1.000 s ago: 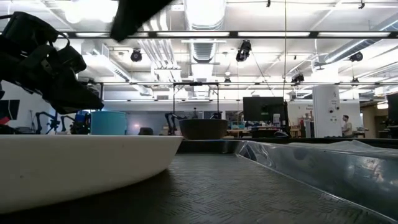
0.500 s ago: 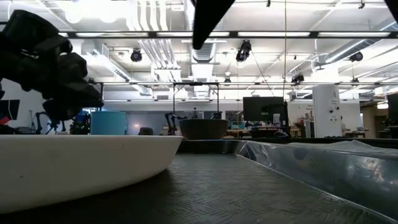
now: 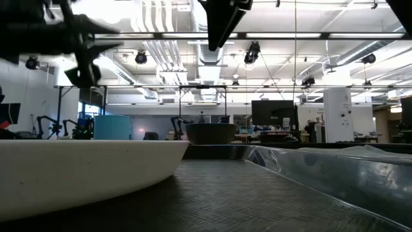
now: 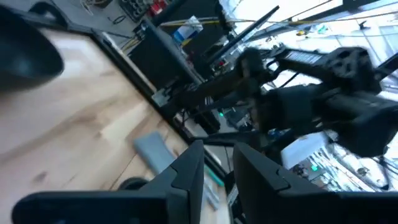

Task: Set up tray
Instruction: Put the blue mug on the black serving tray to the top left of the white plate

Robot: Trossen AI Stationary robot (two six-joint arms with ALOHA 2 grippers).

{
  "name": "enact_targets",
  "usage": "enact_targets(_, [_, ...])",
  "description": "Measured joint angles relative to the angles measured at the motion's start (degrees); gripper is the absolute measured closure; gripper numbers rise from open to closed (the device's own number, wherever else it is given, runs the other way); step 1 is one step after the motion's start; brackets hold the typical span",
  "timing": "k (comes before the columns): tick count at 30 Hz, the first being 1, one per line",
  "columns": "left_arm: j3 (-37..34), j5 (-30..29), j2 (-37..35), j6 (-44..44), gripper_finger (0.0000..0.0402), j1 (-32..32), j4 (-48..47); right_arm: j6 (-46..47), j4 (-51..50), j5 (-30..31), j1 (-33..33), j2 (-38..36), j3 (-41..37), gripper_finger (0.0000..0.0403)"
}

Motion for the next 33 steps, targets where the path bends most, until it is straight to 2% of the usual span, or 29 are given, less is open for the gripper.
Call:
enact_targets(3, [9.87, 0.28, 1.5, 5.3, 0.0349, 0.67, -18.26, 0.57, 0.01, 0.1, -0.67, -0.02, 0.0, 0.0227])
enact_targets(7, [24.26, -0.55, 7.67, 23.56, 0.0364, 1.25, -43.81, 0.55, 0.01, 0.02, -1.18, -0.02, -0.02, 0.0227])
enact_targets(9, [30.51, -4.2, 12.33, 32.57, 0.0364, 1.72, -55.52, 0.42, 0.01, 0.19, -1.29, -0.02, -0.02, 0.0227])
enact_targets(13, [38.91, -10.79, 21.82, 37.89, 0.0339, 3.54, -70.41, 0.57, 0.01, 1.31, -1.16, -0.02, -0.02, 0.0227])
enact_targets(18, [42.43, -14.02, 29.84, 40.38, 0.0289, 5.27, -72.46, 0.87, -0.01, 1.46, -1.17, -0.02, -0.09, 0.0228])
enact_targets(22, [43.61, -21.02, 32.11, 40.44, 0.0254, 7.67, -72.82, 2.62, 0.01, 1.48, -0.66, -0.02, -0.16, 0.0229])
enact_targets(24, [43.64, -21.3, 32.78, 39.75, 0.0242, 9.82, -73.17, 3.9, -0.01, 1.48, -0.16, -0.02, -0.28, 0.0229])
enact_targets(29, [44.28, -22.65, 32.21, 35.73, 0.0235, 19.88, -75.94, 6.13, 0.01, 1.46, 1.56, -0.02, -0.44, 0.0229])
enact_targets(33, [44.25, -20.07, 32.9, 36.53, 0.0236, 30.91, -75.68, 7.25, 0.01, 1.44, 2.62, -0.02, -0.59, 0.0229])
